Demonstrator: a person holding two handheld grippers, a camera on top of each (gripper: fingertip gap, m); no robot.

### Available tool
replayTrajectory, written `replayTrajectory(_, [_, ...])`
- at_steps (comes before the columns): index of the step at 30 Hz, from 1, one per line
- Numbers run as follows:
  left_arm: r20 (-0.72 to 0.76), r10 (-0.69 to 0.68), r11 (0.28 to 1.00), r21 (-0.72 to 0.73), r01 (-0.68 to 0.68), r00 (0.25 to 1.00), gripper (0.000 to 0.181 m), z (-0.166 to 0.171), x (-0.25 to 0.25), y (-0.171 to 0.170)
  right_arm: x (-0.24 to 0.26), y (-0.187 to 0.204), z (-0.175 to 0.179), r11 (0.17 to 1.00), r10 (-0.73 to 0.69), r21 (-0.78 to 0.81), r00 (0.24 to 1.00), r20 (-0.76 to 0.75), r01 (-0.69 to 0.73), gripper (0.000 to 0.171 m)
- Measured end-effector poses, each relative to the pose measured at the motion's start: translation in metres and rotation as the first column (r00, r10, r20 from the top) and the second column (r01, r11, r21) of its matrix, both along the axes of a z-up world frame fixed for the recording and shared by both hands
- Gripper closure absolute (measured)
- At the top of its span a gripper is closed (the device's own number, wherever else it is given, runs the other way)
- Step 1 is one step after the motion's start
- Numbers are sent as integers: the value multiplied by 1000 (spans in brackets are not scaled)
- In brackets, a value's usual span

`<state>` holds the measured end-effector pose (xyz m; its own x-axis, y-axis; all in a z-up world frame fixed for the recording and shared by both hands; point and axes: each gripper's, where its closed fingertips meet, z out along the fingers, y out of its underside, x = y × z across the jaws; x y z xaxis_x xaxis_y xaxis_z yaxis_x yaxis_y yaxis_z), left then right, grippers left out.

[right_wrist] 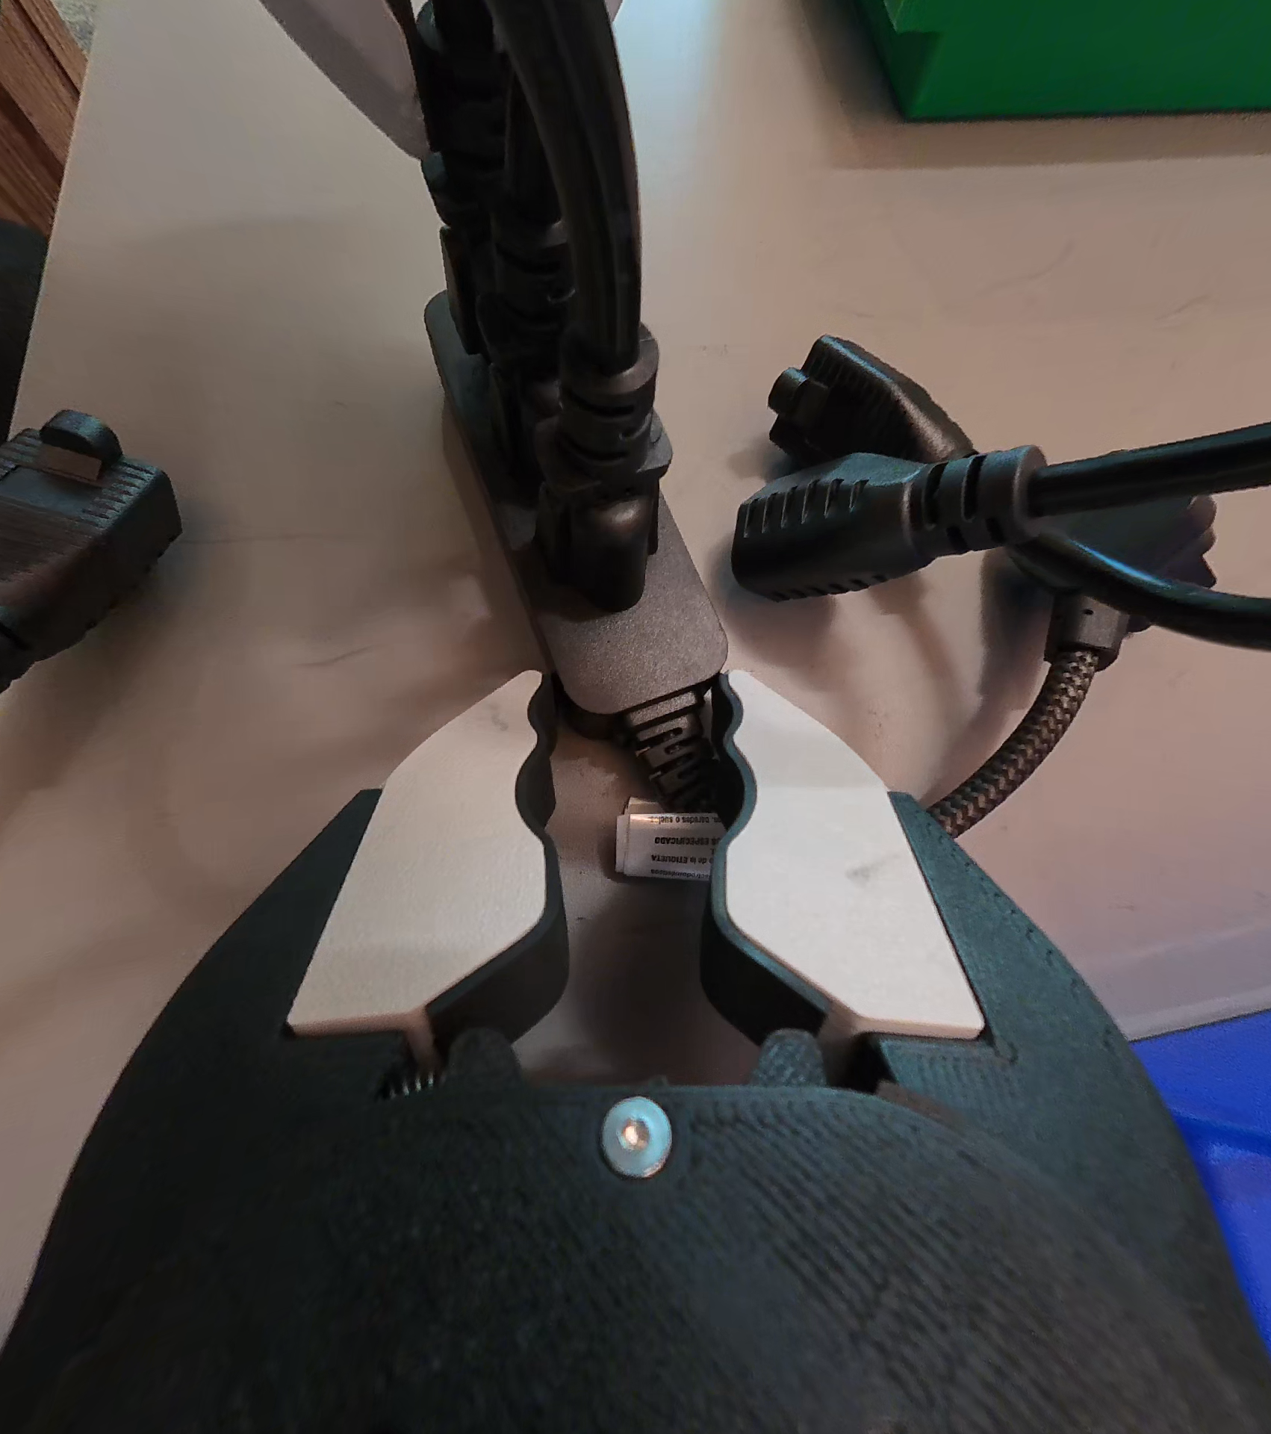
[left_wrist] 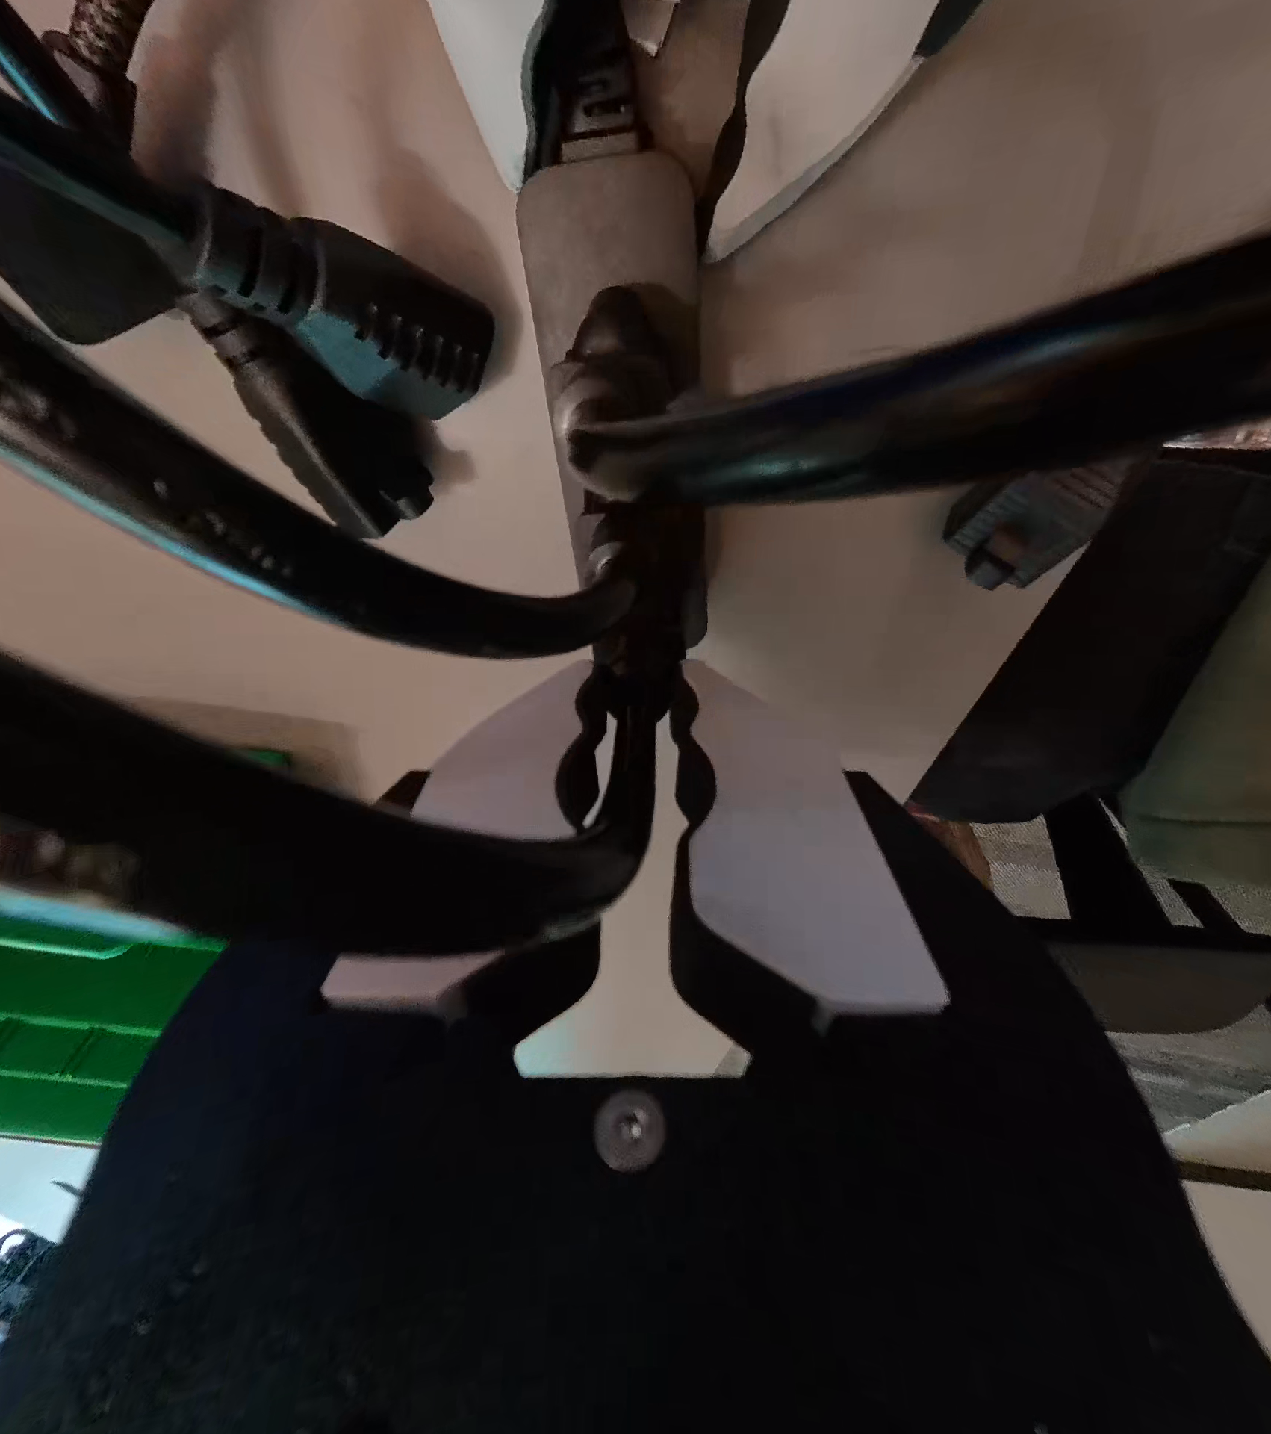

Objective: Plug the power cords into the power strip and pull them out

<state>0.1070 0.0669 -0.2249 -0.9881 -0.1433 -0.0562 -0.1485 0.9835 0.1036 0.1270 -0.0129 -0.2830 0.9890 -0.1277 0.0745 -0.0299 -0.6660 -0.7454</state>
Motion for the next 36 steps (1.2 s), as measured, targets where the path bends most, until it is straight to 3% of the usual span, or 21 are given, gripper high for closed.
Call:
replayTrajectory(6, [-38, -10, 996, 84, 13, 999, 166, -3, 1, 1, 0, 0, 0, 1000, -3, 0, 1000, -2, 3, 132])
replayTrajectory(21, [-50, 32, 999, 9, -31, 998, 167, -4, 2, 0, -1, 0, 0, 1000, -13, -1, 1000, 0, 13, 132])
replayTrajectory(26, [-99, 56, 995, -80, -64, 994, 166, -11, 4, 1, -1, 0, 0, 1000, -18, -2, 1000, 0, 18, 132])
replayTrajectory(36, [-66, 35, 998, -50, -38, 997, 166, -11, 3, 1, 0, 0, 0, 1000, -17, -2, 1000, -5, 17, 132])
